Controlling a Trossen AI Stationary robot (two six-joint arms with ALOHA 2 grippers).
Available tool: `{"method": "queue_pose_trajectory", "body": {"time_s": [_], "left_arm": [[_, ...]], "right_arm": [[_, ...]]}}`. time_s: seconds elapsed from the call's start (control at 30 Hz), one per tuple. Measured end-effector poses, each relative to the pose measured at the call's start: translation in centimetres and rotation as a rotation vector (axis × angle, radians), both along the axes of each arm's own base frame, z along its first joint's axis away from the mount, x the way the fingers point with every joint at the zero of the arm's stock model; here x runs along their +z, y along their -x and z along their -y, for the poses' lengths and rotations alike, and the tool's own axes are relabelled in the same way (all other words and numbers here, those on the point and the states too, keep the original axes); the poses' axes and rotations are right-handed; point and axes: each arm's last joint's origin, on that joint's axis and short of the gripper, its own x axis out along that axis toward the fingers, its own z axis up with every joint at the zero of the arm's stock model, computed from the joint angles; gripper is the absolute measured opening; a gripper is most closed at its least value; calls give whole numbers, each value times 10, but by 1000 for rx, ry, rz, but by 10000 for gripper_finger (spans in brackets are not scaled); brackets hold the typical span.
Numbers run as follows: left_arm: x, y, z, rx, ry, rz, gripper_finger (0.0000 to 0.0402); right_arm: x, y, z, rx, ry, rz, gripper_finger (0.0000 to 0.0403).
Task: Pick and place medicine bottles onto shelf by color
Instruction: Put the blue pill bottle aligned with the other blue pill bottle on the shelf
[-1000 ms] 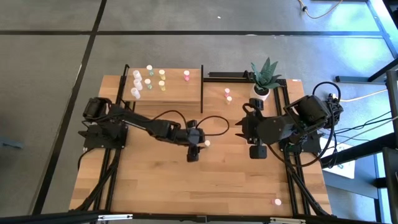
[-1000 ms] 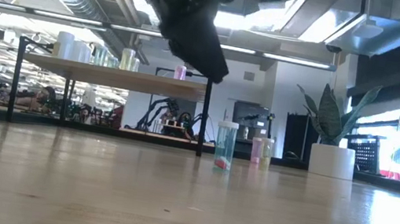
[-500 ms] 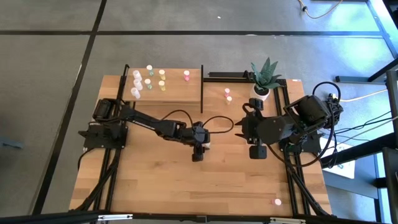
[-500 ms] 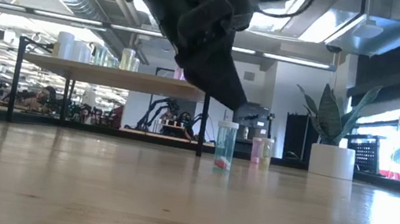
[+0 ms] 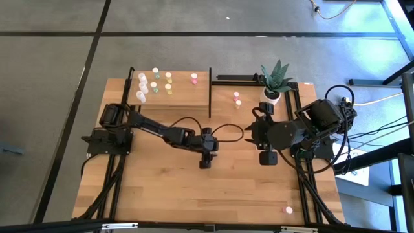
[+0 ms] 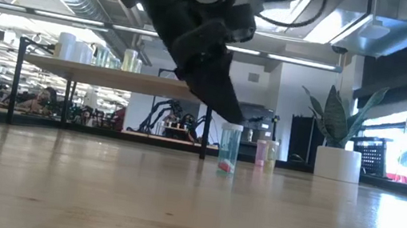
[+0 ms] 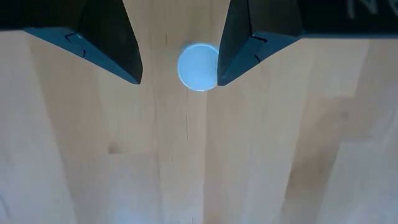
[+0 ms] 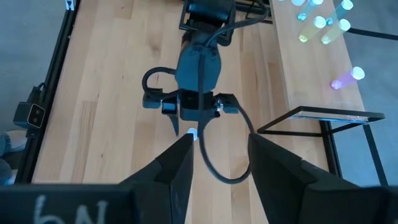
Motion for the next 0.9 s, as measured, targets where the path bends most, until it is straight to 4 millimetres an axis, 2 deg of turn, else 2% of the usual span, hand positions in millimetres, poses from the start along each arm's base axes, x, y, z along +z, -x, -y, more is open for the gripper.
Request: {"method": "queue_pose_trajectory", "body": {"time_s": [0.27, 0.6, 0.9], "left_arm": [[-10, -3, 0, 33, -42, -8, 202], [-8, -4, 1, 34, -34, 12, 202], [15, 6, 9, 228, 243, 44, 202]], "right_arm": [[0, 0, 0, 0, 1, 0, 154], [0, 0, 1, 9, 31, 1, 154], [0, 0, 1, 9, 31, 1, 154]]}}
